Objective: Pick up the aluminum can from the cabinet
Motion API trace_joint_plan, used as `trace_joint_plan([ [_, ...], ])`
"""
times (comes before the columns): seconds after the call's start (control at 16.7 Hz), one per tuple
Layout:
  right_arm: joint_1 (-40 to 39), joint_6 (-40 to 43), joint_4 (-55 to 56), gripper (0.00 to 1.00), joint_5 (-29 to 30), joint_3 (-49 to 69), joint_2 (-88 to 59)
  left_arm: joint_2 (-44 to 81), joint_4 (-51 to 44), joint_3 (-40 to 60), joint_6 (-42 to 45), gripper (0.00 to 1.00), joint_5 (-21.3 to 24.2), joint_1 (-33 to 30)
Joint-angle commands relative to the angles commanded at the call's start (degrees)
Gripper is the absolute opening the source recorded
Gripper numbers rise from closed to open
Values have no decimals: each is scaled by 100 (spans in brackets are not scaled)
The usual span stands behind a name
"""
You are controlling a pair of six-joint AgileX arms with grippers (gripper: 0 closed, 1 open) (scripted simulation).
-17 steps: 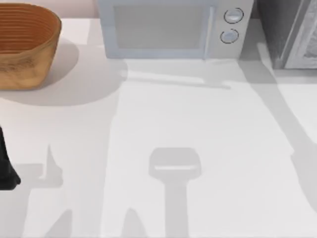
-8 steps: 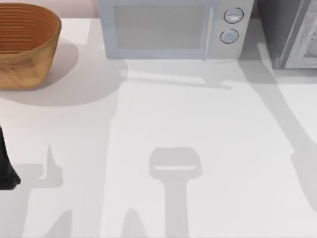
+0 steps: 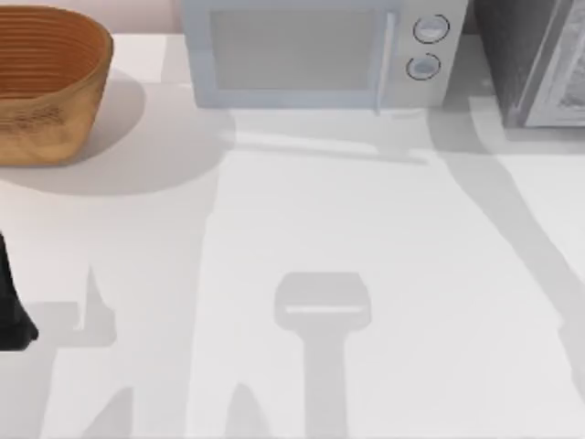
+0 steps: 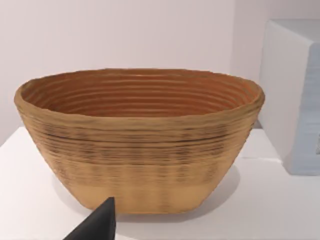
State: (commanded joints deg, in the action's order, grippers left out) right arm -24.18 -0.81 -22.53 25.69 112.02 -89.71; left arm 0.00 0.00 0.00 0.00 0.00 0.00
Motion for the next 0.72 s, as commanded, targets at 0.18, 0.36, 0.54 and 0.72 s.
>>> trace_joint_plan([
  [0.18,-504,-1,-637,0,480,-120,915,0,0,0,0,100,0,0],
  [0.36,-955,0,-1113,0,921,-251,1419,0,0,0,0,100,0,0],
  [0.54,-1003,0,-1165,0,972,-273,1470,0,0,0,0,100,0,0],
  [0.72,-959,-7,-1129,0,939,-301,1504,0,0,0,0,100,0,0],
])
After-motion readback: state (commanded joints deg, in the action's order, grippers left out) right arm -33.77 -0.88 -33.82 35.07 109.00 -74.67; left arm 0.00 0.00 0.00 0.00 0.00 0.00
